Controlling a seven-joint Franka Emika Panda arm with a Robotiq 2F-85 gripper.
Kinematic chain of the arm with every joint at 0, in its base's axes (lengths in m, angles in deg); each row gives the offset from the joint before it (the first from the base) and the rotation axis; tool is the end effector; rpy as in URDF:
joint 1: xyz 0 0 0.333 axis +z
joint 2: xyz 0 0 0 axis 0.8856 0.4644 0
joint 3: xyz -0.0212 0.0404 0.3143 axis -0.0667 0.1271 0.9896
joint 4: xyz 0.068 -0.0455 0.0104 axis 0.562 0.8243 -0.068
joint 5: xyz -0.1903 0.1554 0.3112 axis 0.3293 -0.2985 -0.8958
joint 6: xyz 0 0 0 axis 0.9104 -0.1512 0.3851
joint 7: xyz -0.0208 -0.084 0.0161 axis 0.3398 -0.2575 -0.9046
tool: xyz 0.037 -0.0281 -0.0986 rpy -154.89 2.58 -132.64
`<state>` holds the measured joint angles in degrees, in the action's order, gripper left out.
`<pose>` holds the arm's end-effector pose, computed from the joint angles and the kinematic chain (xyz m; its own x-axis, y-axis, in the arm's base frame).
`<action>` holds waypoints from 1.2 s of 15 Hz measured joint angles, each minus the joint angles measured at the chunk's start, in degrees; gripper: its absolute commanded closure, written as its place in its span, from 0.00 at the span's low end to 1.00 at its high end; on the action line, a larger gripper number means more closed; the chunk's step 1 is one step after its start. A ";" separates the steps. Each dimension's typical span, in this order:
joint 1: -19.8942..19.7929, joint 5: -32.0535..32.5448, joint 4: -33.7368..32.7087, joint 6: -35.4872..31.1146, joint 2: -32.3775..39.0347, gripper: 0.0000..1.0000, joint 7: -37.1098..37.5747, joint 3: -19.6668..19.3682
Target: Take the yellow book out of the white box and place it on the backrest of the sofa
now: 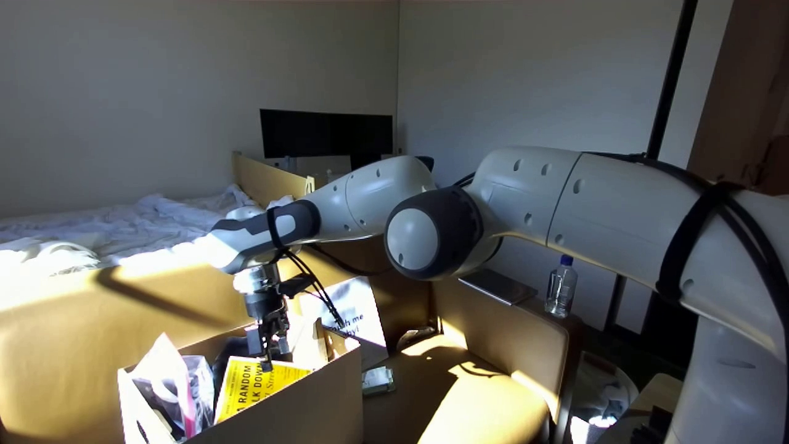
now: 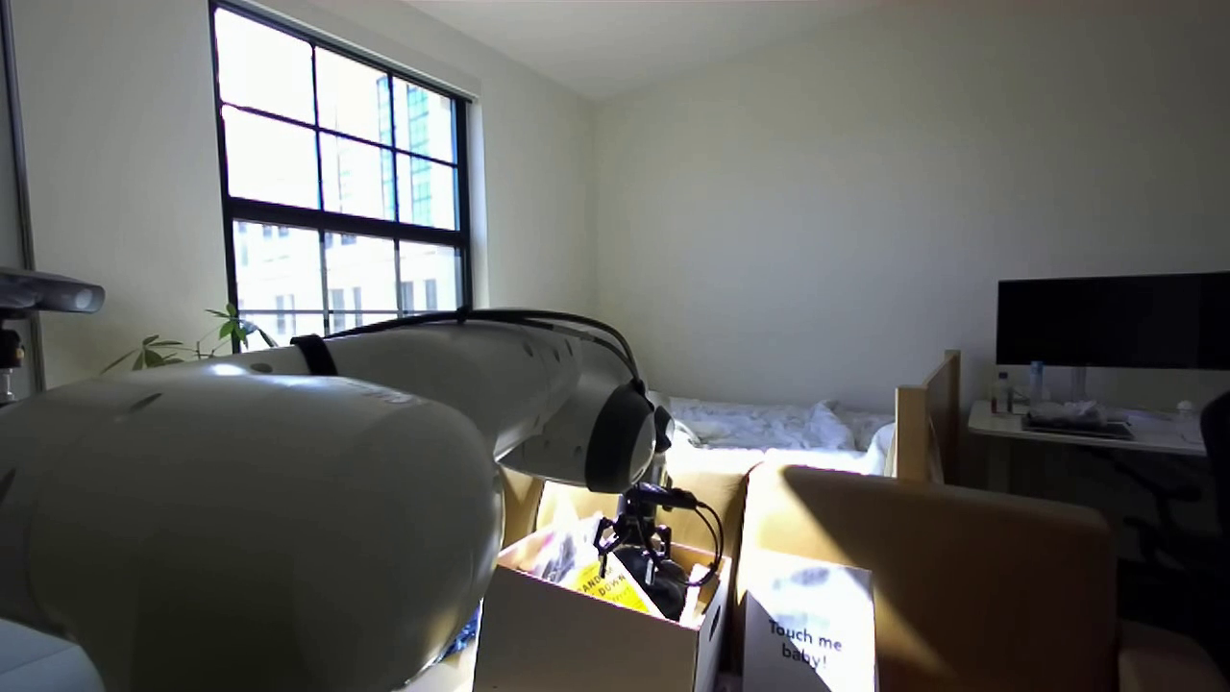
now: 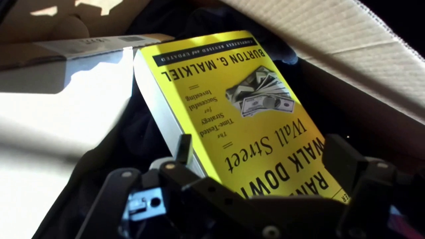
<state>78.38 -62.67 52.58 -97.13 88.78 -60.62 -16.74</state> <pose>0.7130 0.2704 0.0932 0.5936 0.7697 -0.2349 0.7300 -0.6379 -0.2454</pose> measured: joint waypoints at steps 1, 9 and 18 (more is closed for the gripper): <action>0.02 0.02 -0.03 0.01 0.00 0.00 -0.01 0.00; 0.41 0.31 -0.82 -0.46 0.50 0.00 -1.74 -0.43; 2.37 0.79 -7.83 -0.92 4.34 0.00 -15.26 -3.63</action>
<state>80.75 -61.88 44.75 -98.05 93.12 -75.88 -20.37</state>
